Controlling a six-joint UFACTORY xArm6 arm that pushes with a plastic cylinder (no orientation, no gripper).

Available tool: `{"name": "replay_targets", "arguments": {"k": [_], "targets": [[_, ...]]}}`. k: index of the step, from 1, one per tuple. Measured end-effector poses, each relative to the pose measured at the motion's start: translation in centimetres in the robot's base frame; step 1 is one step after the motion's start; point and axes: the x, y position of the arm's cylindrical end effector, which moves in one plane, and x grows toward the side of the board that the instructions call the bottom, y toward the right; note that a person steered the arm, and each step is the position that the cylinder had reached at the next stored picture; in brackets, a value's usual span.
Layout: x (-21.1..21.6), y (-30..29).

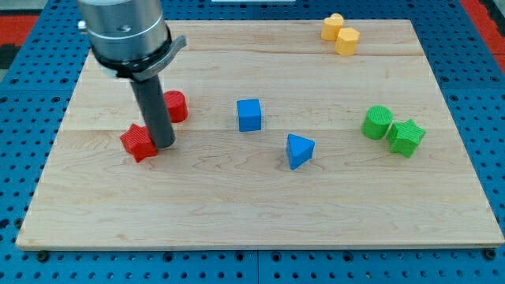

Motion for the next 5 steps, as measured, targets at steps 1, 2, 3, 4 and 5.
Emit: {"name": "replay_targets", "arguments": {"k": [1, 2, 3, 4, 5], "targets": [[2.0, 1.5], [6.7, 0.0], [2.7, -5.6], [0.2, -1.6], [-3.5, 0.2]]}}
